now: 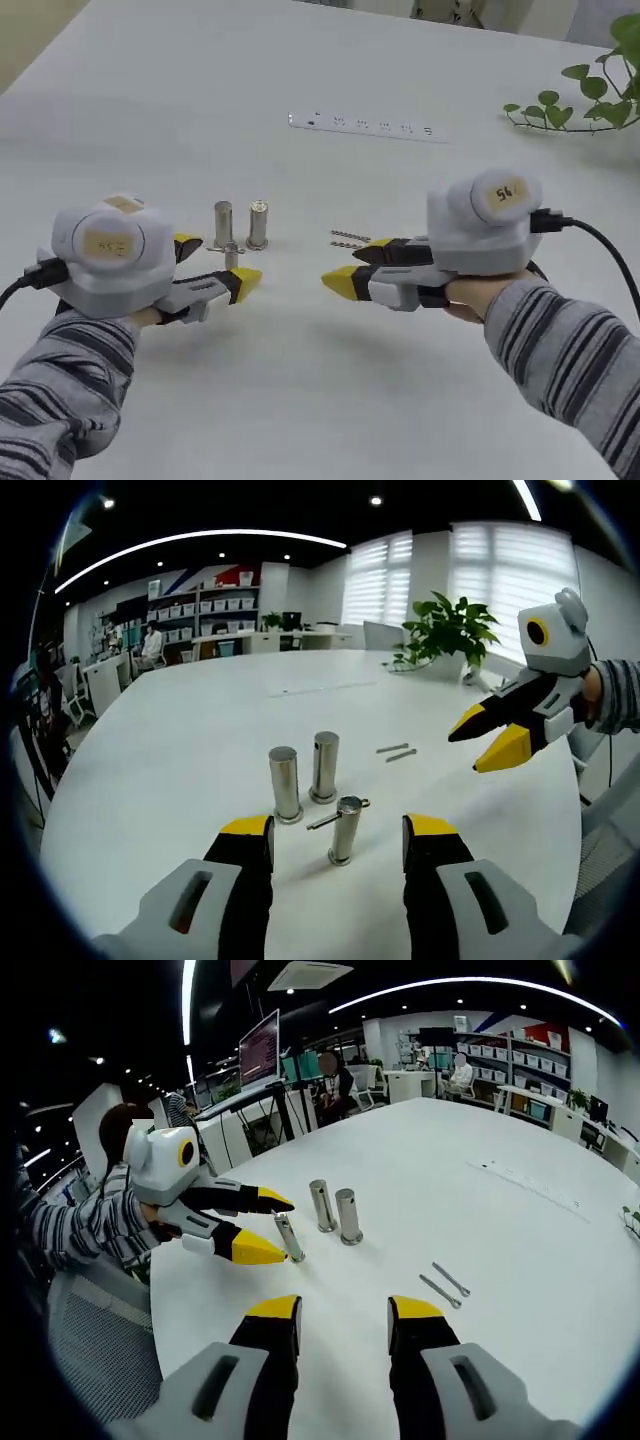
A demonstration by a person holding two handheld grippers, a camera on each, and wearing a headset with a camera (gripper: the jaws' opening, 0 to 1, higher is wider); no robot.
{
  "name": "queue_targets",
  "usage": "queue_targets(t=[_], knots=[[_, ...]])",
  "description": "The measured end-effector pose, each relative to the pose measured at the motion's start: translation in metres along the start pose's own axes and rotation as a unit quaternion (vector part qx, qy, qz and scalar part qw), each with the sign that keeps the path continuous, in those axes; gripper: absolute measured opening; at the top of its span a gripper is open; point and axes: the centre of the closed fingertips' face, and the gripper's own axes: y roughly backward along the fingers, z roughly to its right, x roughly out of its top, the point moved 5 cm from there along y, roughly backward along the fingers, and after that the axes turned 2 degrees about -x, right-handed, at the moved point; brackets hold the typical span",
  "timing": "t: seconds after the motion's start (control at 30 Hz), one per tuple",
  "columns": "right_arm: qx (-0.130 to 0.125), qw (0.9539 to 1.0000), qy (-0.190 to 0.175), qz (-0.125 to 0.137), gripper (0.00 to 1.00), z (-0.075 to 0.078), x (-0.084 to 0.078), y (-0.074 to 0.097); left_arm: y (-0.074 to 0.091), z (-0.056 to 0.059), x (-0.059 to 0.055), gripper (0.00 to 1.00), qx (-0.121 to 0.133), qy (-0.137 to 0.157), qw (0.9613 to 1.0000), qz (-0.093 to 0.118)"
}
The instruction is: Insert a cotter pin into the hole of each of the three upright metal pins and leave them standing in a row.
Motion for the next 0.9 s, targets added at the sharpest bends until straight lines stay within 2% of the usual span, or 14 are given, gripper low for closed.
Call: queue_targets(t=[0.13,0.33,0.47,0.5,0.6,0.73,0.9], knots=[[0.001,0.9998,-0.011,0.017,0.31,0.004,0.010,-0.006,0.005,0.002,0.002,0.56,0.004,-0.004,1.0000,-0.002],[0.003,0.9991,0.007,0.042,0.33,0.007,0.024,-0.021,0.011,0.000,0.004,0.61,0.010,-0.012,0.9999,-0.003],[0.008,0.9988,0.007,0.047,0.33,0.006,0.031,-0.033,0.019,0.003,0.008,0.66,0.007,-0.007,0.9999,0.006],[0.012,0.9986,0.001,0.051,0.33,0.011,0.036,-0.039,0.020,0.003,0.009,0.66,0.007,-0.009,0.9999,0.009],[0.017,0.9985,-0.001,0.053,0.33,0.006,0.040,-0.049,0.024,0.004,0.011,0.68,0.008,-0.010,0.9998,0.012],[0.025,0.9982,-0.006,0.054,0.33,-0.001,0.042,-0.064,0.030,0.007,0.009,0.70,0.010,-0.015,0.9998,0.007],[0.027,0.9976,-0.022,0.061,0.31,-0.003,0.045,-0.079,0.033,0.008,0.009,0.73,0.010,-0.012,0.9998,0.008]])
